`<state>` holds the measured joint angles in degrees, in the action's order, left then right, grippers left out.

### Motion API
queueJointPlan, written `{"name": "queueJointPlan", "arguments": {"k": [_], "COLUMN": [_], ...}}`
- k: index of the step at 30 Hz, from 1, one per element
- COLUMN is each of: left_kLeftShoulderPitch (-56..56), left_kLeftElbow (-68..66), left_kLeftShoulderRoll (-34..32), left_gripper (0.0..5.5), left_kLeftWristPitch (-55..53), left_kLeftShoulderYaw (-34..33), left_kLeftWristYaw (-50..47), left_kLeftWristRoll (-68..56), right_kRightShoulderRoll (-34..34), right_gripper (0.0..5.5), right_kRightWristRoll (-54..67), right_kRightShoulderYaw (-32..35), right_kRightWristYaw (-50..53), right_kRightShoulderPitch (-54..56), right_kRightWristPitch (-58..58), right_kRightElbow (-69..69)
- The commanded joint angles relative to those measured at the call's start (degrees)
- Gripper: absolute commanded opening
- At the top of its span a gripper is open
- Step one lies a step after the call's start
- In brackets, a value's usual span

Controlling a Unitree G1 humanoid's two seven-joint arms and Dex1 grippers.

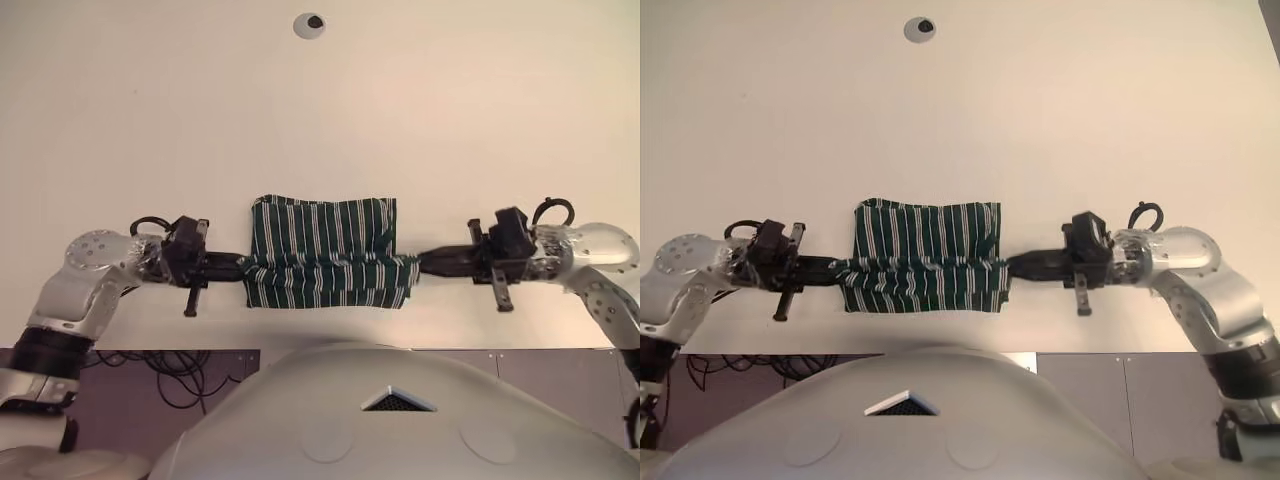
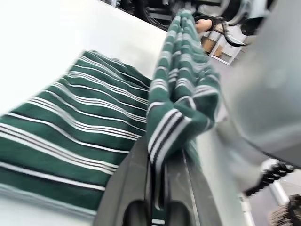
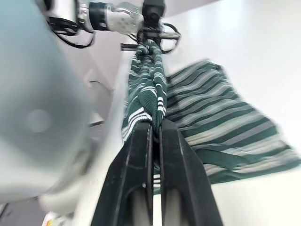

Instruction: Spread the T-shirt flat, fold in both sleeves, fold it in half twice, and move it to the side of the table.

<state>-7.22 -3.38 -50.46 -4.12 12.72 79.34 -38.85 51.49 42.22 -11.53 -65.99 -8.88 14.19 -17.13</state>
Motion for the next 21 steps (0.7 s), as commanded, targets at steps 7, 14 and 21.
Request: {"name": "queueJointPlan", "arguments": {"k": [7,14,21], "left_kLeftShoulderPitch": [7.94,15.48,18.11], "left_kLeftElbow": [-7.77,-14.65,-11.19], "left_kLeftShoulderRoll": [7.42,10.51,15.78], "left_gripper": [0.40,1.36,2.33], "left_kLeftWristPitch": [-4.27,-24.33,-37.01], "left_kLeftShoulderYaw": [-4.86,-10.14,-15.05], "left_kLeftWristYaw": [-11.39,-20.32,-27.95], "left_kLeftWristRoll": [9.24,6.54,2.61], "right_kRightShoulderRoll": [-10.05,-18.66,-24.02], "right_gripper": [0.58,1.68,2.47], "right_kRightWristRoll": [-9.86,-12.51,-11.46], "right_kRightShoulderYaw": [1.71,6.03,1.00], "right_kRightWristYaw": [8.12,17.62,10.38], "right_kRightShoulderPitch": [5.97,11.04,3.08], "right_kRightWristPitch": [0.91,2.55,-5.35], "right_kRightElbow": [10.65,19.57,2.99]}}
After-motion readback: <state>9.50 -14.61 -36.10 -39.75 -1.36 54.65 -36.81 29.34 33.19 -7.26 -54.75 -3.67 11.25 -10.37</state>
